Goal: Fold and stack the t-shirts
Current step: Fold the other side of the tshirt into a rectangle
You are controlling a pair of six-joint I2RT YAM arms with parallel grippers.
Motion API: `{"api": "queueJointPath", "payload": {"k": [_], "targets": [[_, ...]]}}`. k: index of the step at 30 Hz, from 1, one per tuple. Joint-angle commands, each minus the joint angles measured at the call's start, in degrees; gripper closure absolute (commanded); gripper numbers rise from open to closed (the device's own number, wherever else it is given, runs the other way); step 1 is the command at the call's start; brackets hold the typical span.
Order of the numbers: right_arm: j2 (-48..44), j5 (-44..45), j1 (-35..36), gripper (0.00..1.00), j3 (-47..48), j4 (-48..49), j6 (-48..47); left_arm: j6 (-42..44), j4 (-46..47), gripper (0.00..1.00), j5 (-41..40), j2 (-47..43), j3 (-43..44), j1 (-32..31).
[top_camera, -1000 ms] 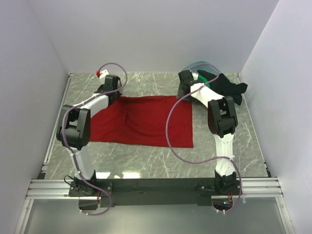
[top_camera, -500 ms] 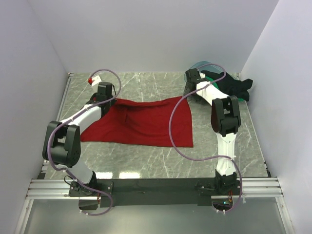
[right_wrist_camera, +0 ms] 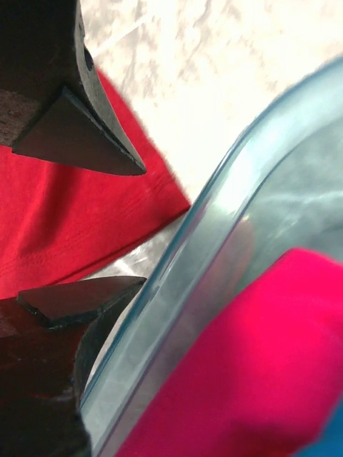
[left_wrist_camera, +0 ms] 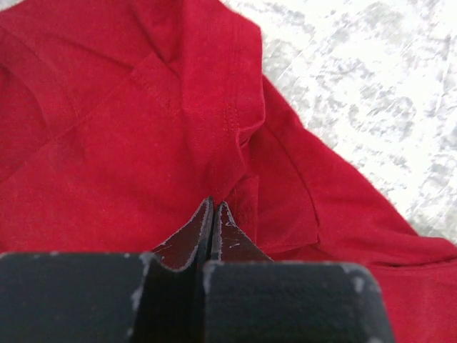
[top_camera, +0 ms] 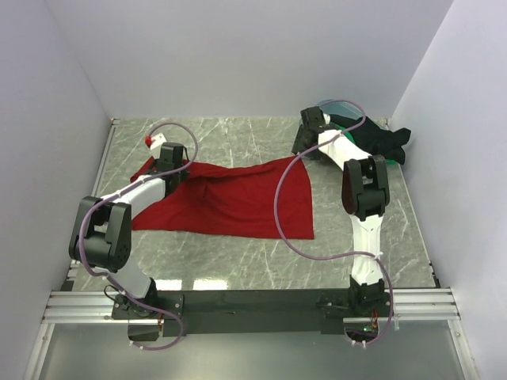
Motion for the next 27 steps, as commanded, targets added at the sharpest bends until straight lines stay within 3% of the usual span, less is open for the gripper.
{"api": "queueJointPath", "payload": {"k": [1, 19, 24, 25, 27], "targets": [[1.3, 2.1, 0.8, 0.35, 3.5, -0.7, 0.4, 0.6, 1.9, 1.0, 0.7, -1.6, -1.2, 0.2], [6.9, 2.9, 3.1, 0.4, 7.6, -4.4, 0.2, 1.3, 1.2, 1.0, 0.9, -2.2, -1.5, 0.1], [7.4, 2.2, 3.2, 0.81, 7.0, -3.7, 0.2, 1.7, 0.5, 1.0, -1.2, -2.7, -1.5, 0.2], [6.9, 2.3, 3.2, 1.0, 6.7, -3.1, 0.1, 1.8, 0.8, 1.0, -1.4, -2.5, -1.5, 0.2], [5.7, 2.4, 3.2, 1.0, 5.2, -2.1, -0.2, 1.9, 0.9, 1.0, -2.0, -2.4, -1.5, 0.2]]}}
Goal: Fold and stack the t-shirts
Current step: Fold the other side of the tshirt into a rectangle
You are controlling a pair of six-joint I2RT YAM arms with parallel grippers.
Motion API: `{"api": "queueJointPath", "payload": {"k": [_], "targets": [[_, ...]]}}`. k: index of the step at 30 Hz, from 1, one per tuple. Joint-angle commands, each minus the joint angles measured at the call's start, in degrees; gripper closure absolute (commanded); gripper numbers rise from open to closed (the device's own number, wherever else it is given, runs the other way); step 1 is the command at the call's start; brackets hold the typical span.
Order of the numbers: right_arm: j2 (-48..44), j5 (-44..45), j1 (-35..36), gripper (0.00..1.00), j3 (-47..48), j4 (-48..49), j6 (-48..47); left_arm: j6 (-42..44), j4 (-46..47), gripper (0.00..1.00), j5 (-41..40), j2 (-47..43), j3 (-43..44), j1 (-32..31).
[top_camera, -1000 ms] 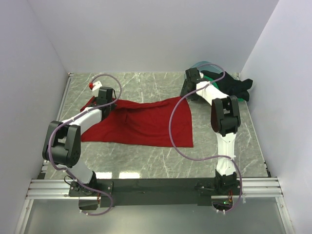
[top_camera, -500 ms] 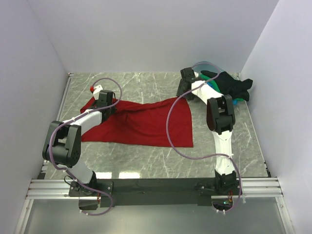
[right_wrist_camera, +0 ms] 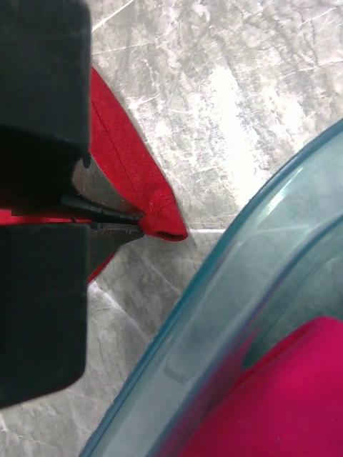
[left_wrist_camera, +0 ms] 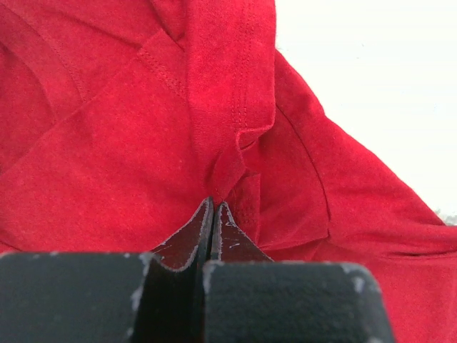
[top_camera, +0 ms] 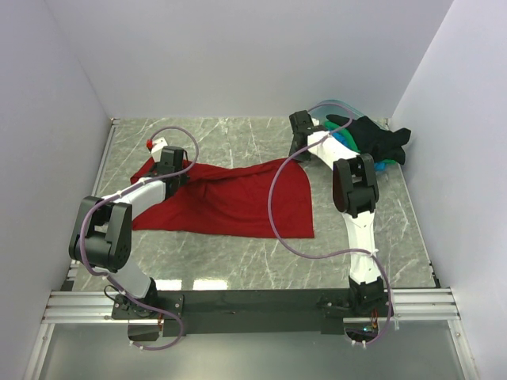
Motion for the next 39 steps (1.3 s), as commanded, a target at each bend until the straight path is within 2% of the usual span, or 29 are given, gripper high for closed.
{"api": "queueJointPath", "payload": {"k": [1, 10, 13, 19, 31, 39], "targets": [[-1.9, 0.6, 0.3, 1.0, -1.1, 2.2, -0.4, 1.1, 0.8, 1.0, -2.6, -2.3, 0.9, 0.2], [-21.4, -0.5, 0.5, 1.0, -23.8, 15.6, -2.8, 0.0, 1.8, 1.0, -6.0, -5.6, -1.4, 0.2], [-25.9, -0.2, 1.0, 1.0, -28.7, 16.9, -3.2, -0.2, 2.3, 1.0, -7.0, -7.6, -3.1, 0.2], [-32.0, 0.7, 2.8, 1.0, -36.3, 17.7, -3.7, -1.0, 1.9, 1.0, -7.1, -10.3, -6.9, 0.2], [-42.3, 11.7, 9.9, 1.0, -49.0, 16.6, -2.5, -5.7, -1.8, 1.0, -8.5, -18.0, -15.1, 0.2], [-46.1, 13.8, 10.9, 1.0, -54.9, 16.8, -1.1, -7.0, -4.2, 1.0, -7.9, -23.8, -19.3, 0.1]]}}
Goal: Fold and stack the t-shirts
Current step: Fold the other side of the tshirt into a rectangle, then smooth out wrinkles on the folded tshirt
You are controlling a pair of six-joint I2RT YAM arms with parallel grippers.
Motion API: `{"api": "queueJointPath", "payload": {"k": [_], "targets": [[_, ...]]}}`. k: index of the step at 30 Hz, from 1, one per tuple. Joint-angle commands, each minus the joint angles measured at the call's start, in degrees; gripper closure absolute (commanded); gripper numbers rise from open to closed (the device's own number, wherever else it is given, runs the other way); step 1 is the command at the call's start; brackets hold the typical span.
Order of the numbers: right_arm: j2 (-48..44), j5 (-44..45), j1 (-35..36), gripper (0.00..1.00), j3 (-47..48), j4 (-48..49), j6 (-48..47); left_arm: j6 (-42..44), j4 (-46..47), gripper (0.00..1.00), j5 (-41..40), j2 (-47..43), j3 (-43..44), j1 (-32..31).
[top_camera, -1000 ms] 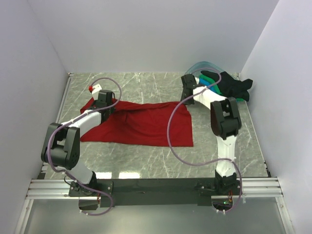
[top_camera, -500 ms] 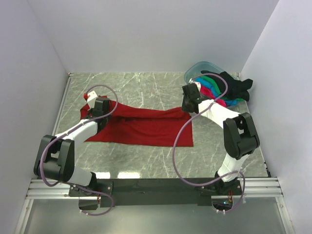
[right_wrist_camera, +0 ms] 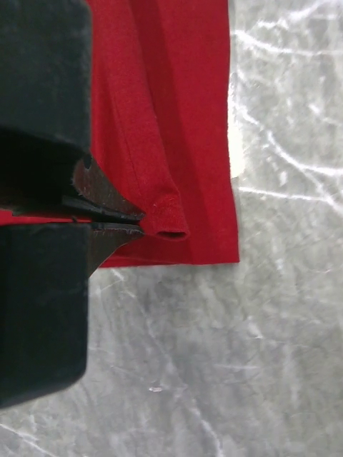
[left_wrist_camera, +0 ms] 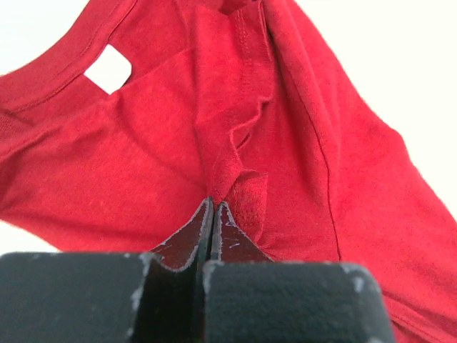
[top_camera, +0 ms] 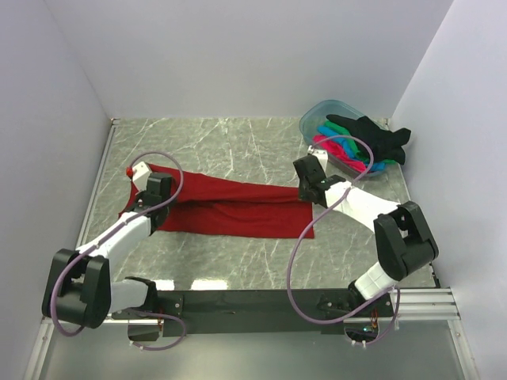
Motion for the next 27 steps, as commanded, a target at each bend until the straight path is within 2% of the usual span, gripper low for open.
{"api": "queueJointPath", "payload": {"k": [1, 3, 6, 7, 10, 13, 16, 23, 27], "targets": [[-2.5, 3.6, 0.7, 1.0, -2.2, 0.8, 1.2, -1.3, -1.7, 1.0, -1.2, -2.2, -1.6, 0.2], [-3.0, 2.3, 1.3, 1.0, -2.9, 0.1, 1.8, -2.4, -2.7, 1.0, -0.7, -2.7, -2.1, 0.1], [-4.9, 1.6, 2.3, 0.79, -4.8, -2.0, 2.6, -3.3, -4.3, 0.8, 0.9, -4.1, -1.1, 0.2], [-5.9, 0.9, 2.3, 0.62, -5.6, -3.1, 3.0, -3.3, -5.4, 0.68, 0.9, -4.4, -0.9, 0.1], [-10.9, 1.1, 3.6, 0.46, -7.1, -4.4, 3.3, -3.8, -8.9, 0.51, 0.3, -7.1, 0.8, 0.1], [-16.0, -1.0, 3.7, 0.41, -7.8, -4.1, 3.2, -4.1, -10.3, 0.44, 0.1, -10.7, 1.8, 0.1], [-17.7, -3.5, 3.6, 0.37, -7.5, -0.6, 1.9, -3.3, -8.3, 0.41, 1.8, -13.0, 1.4, 0.0], [-7.3, -7.7, 3.6, 0.37, -0.3, 3.1, 0.4, -1.2, -4.0, 0.41, 5.7, -5.4, 4.8, 0.0], [-2.7, -12.7, 4.9, 0.4, -0.9, 5.8, 0.9, 0.0, -3.3, 0.39, 3.0, -2.2, 7.3, 0.1]]}}
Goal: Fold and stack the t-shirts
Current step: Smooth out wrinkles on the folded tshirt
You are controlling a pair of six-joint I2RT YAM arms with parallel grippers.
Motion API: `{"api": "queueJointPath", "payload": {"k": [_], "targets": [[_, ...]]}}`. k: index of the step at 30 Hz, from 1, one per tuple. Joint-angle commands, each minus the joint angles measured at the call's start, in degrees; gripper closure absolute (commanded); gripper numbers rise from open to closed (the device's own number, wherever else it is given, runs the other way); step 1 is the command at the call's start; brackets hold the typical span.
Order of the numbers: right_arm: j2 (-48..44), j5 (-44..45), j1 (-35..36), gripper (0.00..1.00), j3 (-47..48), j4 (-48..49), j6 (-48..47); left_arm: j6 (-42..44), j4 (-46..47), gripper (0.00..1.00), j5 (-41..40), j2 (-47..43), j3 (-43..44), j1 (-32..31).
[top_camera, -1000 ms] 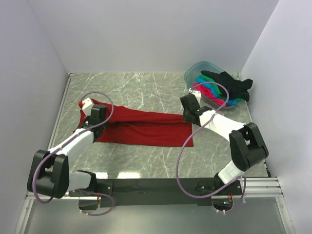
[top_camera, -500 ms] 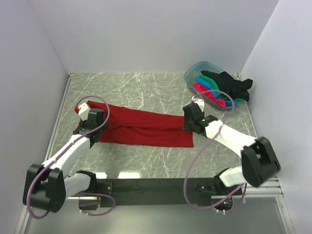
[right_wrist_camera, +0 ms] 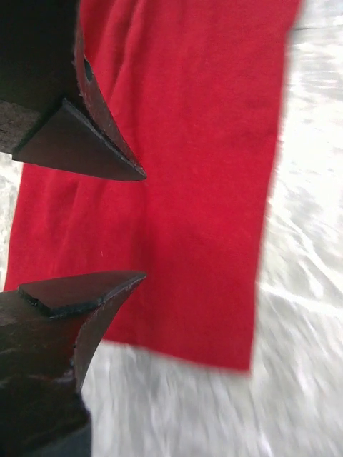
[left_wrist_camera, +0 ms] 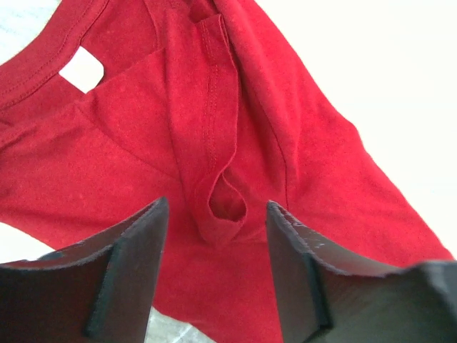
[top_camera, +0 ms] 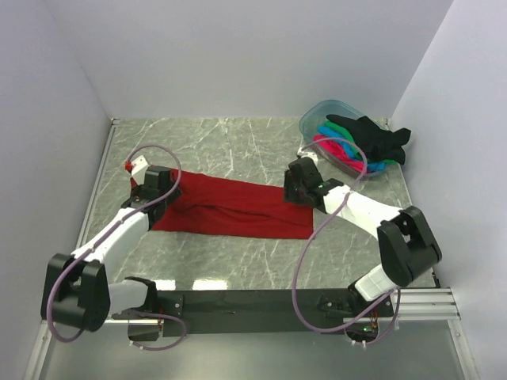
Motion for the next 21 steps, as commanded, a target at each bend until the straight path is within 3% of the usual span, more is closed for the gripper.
{"api": "queueJointPath", "payload": {"k": [1, 7, 15, 21], "targets": [[1.9, -5.0, 1.6, 0.4, 0.8, 3.5, 0.0, 2.1, 2.5, 0.37, -1.7, 2.4, 4.3, 0.1], [4.4, -8.6, 3.6, 0.41, -2.0, 6.1, 1.1, 3.8, 1.7, 0.33, -4.0, 12.9, 10.5, 0.8], [4.1, -9.2, 4.4, 0.41, -2.7, 6.6, 1.1, 4.3, 2.4, 0.36, -2.2, 23.1, 12.6, 1.5], [3.8, -9.2, 4.3, 0.41, -2.8, 6.8, 0.9, 3.5, 4.8, 0.59, 1.1, 23.6, 9.3, 3.0]]}}
